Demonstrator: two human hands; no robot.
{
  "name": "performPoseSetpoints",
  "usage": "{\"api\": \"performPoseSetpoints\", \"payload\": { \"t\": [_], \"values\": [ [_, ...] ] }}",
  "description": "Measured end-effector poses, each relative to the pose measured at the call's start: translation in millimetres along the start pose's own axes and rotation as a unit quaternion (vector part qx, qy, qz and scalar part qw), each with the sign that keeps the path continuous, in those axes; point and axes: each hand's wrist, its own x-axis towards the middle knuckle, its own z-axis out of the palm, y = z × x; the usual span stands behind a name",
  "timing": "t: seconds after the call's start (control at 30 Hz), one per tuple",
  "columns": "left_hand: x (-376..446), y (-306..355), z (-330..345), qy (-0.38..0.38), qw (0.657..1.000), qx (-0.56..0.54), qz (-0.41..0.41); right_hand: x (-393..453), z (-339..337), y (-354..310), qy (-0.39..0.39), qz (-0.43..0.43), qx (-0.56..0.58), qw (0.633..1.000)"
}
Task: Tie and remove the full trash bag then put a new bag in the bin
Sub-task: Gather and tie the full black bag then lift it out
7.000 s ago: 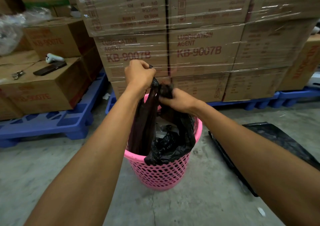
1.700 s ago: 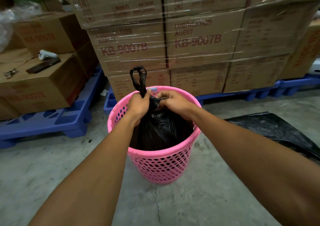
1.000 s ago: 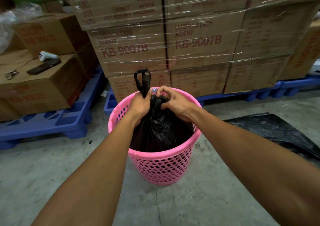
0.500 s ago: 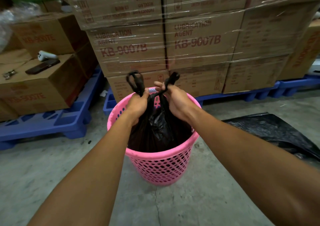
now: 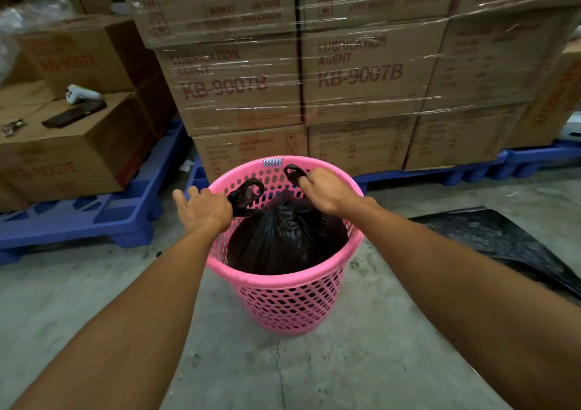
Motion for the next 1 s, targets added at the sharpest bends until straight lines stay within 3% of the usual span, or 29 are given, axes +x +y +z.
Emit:
{"api": "performPoseSetpoints", "payload": {
  "t": [0.07,0.13,0.17,0.27,0.37,0.43,0.57,0.7,0.77,1.0],
  "values": [
    [2.5,1.1,-4.8,-0.024,0.999,-0.043,-0.019,-0.4,-0.9,2.3,-0.005,0.020,-0.015,1.000],
    [5.9,1.8,-17.6,-0.031,0.975,-0.214,-0.043,0.8,-0.7,2.2,-0.024,0.061,0.061,0.996],
    [9.1,3.2,-29.2,-0.022,0.942,-0.332,-0.053,3.5,-1.0,-1.7,-0.036,0.091,0.137,0.986],
    [10.9,22.0,-74.4,-0.008,0.848,-0.530,-0.015,10.9,-0.6,-19.5,-0.083,0.161,0.388,0.904],
    [3.9,48.6,-103.5,-0.038,0.791,-0.608,0.055,11.6,1.0,-41.9,-0.123,0.170,0.500,0.840],
    [-0.8,55.0,-110.4,-0.046,0.776,-0.623,0.089,12.0,0.0,-49.5,-0.120,0.166,0.507,0.837],
    [-0.5,29.1,-101.3,-0.099,0.741,-0.651,0.128,17.5,-8.7,-43.3,-0.010,0.196,0.455,0.869],
    [-15.5,25.9,-47.9,-0.204,0.789,-0.547,0.193,21.8,-17.2,-51.7,0.005,0.135,0.287,0.948],
    [-21.3,42.2,-21.2,-0.221,0.828,-0.478,0.192,22.8,-14.5,-67.1,-0.006,0.095,0.238,0.967],
    [5.0,64.8,13.8,-0.093,0.926,-0.341,0.132,14.1,-18.1,-53.3,0.026,0.063,0.249,0.966]
  ]
}}
